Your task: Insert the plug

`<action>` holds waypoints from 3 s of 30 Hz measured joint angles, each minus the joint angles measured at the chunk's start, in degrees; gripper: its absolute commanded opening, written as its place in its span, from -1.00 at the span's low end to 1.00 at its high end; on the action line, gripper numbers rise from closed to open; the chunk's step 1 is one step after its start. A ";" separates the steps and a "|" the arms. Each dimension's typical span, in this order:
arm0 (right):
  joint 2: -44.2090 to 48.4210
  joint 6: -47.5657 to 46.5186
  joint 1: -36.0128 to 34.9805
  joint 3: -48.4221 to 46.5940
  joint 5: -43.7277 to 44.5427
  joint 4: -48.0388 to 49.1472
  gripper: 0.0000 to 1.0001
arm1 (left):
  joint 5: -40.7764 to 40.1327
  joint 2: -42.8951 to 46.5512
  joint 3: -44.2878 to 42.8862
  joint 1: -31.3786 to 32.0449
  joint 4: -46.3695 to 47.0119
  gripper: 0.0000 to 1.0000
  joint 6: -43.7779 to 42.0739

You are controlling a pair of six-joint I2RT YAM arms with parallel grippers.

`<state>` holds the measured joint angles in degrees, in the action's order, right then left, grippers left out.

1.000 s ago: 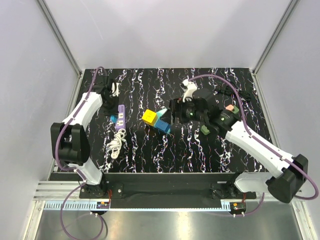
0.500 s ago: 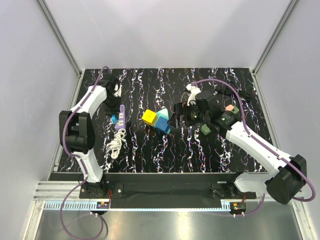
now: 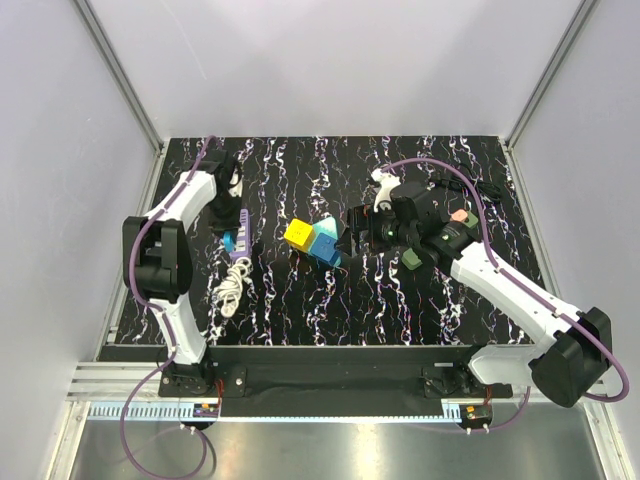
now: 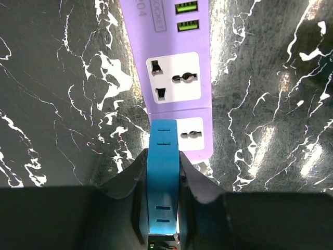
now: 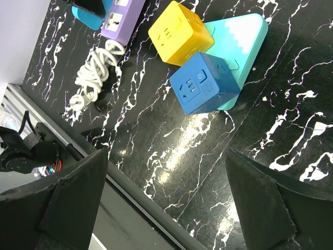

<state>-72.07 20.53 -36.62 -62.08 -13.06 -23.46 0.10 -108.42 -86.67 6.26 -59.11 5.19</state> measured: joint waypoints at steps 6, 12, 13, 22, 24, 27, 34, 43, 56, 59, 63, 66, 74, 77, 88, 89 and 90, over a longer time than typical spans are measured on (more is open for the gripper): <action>-0.04 0.00 0.04 0.28 -0.09 0.04 1.00 | -0.22 -0.42 -0.07 0.33 0.07 -1.00 1.36; -0.04 0.00 0.04 0.66 -0.13 0.09 0.99 | 0.04 -0.42 1.01 0.70 1.27 -1.00 2.64; -0.04 0.00 0.04 0.74 -0.13 0.11 0.99 | 0.11 -0.42 1.33 0.70 1.66 -1.00 2.86; -0.07 0.00 0.04 1.36 -0.17 0.48 0.99 | 0.11 0.61 4.31 0.79 4.76 -1.00 4.39; -0.09 0.02 0.04 1.38 -0.20 0.52 0.99 | -0.11 1.09 5.35 1.01 5.84 -1.00 4.90; -0.13 0.02 0.04 1.38 -0.59 1.03 0.99 | -0.90 2.60 7.72 1.60 8.48 -1.00 5.70; -0.20 0.02 0.07 1.62 -1.60 1.31 0.99 | -4.04 7.32 14.82 3.26 16.46 -1.00 8.20; -0.81 0.04 0.09 1.92 -2.67 1.31 0.99 | -6.67 13.11 24.39 4.15 28.59 -1.00 11.37; -1.18 0.15 0.15 2.27 -4.98 1.77 0.99 | -7.48 16.85 31.65 5.60 39.12 -0.37 13.55; -1.18 0.22 0.15 2.29 -5.31 1.77 0.99 | -7.04 16.96 32.04 6.40 38.73 -0.21 14.67; -1.18 0.26 0.15 2.32 -5.95 1.79 0.99 | -6.34 17.31 31.15 7.23 35.28 0.05 15.58; -1.20 0.28 0.17 2.32 -6.10 1.79 1.00 | -5.84 17.31 29.53 7.50 30.91 0.07 15.80; -1.20 0.26 0.17 2.32 -6.12 1.79 0.99 | -6.71 17.31 25.18 7.56 21.90 0.08 15.37; -1.20 0.26 0.17 2.32 -6.12 1.79 1.00 | -7.80 17.29 23.21 7.56 19.85 0.13 14.73; -1.20 0.26 0.17 2.32 -6.10 1.79 0.99 | -7.74 13.73 17.22 7.56 16.72 0.02 11.82; -1.20 0.26 0.17 2.32 -6.10 1.81 0.99 | -7.63 12.90 16.87 7.56 16.44 -0.02 11.58; -1.20 0.26 0.17 2.32 -6.10 1.81 0.99 | -7.58 12.13 16.57 7.56 16.13 -0.05 11.34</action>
<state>-73.28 20.80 -36.45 -59.77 -19.16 -21.65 -7.49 -96.29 -70.11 13.82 -42.98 16.53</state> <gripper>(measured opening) 0.994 0.508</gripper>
